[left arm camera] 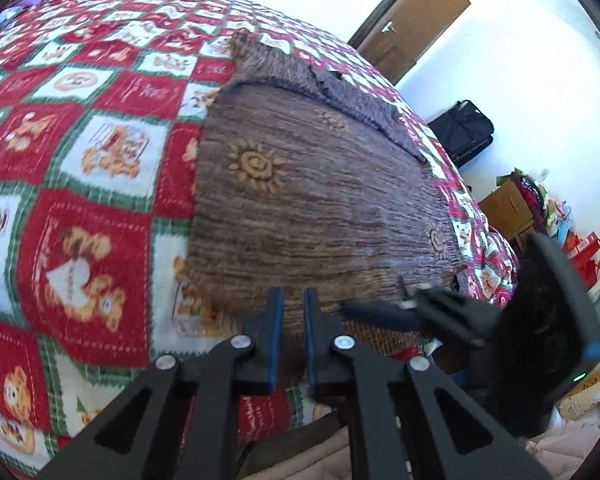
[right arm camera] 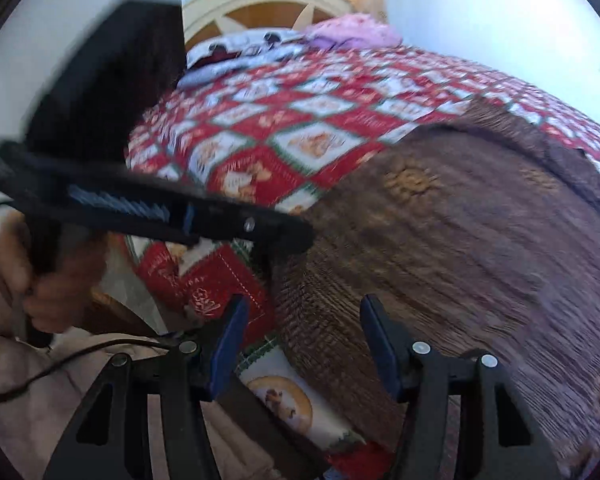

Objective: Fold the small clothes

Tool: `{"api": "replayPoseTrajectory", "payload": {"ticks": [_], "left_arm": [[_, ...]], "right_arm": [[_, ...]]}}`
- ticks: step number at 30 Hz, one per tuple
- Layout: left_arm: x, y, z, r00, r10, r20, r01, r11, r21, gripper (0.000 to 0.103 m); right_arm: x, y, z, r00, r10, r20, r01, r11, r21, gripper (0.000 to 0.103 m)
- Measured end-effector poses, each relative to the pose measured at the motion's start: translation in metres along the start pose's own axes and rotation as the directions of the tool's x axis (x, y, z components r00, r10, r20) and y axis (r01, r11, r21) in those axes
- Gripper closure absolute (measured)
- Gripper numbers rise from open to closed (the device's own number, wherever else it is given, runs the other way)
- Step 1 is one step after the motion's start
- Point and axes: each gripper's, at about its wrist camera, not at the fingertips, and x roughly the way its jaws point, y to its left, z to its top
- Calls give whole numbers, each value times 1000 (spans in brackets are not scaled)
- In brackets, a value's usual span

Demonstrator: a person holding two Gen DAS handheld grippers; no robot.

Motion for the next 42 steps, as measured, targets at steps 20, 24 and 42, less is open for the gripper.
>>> {"api": "replayPoseTrajectory", "payload": {"ticks": [20, 24, 42], "left_arm": [[-48, 45, 17, 964, 249, 97, -256, 965, 59, 64], [-58, 37, 17, 946, 285, 157, -308, 939, 152, 15], [23, -48, 1, 970, 174, 172, -214, 263, 941, 15]], "right_arm": [[32, 36, -12, 999, -43, -29, 36, 977, -211, 46], [32, 13, 0, 998, -49, -44, 44, 993, -110, 89], [-27, -87, 22, 938, 306, 160, -345, 863, 369, 90]]}}
